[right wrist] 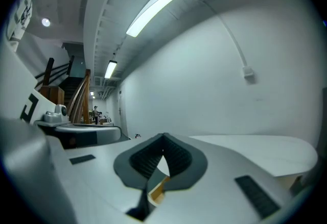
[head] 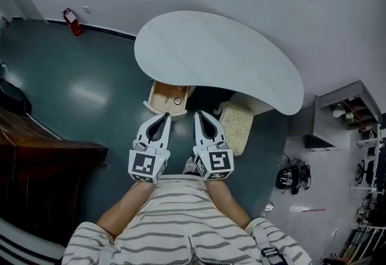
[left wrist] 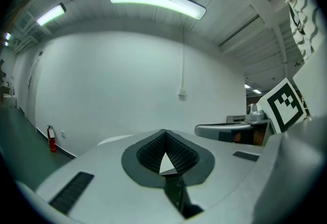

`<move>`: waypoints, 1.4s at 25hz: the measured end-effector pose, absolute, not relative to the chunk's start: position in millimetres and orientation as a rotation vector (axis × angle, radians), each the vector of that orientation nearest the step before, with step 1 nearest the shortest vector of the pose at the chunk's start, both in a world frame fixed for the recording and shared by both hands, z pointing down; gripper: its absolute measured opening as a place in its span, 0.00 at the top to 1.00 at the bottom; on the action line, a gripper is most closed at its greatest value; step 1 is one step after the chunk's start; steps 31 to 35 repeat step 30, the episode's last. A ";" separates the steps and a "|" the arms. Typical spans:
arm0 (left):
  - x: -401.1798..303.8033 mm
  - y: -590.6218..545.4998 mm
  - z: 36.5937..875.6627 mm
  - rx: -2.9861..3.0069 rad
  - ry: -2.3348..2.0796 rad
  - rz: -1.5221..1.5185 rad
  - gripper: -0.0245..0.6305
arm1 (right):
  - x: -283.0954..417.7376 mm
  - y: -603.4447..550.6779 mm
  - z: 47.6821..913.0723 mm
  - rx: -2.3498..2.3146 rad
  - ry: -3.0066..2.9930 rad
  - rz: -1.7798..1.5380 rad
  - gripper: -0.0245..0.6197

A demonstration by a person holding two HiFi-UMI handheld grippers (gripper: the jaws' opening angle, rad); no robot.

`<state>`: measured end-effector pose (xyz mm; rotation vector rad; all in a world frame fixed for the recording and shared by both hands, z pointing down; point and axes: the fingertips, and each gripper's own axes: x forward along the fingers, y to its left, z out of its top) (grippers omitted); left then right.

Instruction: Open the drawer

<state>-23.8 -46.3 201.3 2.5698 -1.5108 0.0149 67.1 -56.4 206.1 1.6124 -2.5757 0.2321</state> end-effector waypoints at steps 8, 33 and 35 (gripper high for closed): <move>-28.1 -51.1 173.1 2.607 -1.542 -0.043 0.95 | 59.1 -54.5 178.2 1.621 -2.625 0.131 0.94; -16.2 -57.7 164.3 2.632 -1.546 -0.090 0.95 | 64.4 -60.4 165.8 1.603 -2.649 0.053 0.94; -16.2 -57.7 164.3 2.632 -1.546 -0.090 0.95 | 64.4 -60.4 165.8 1.603 -2.649 0.053 0.94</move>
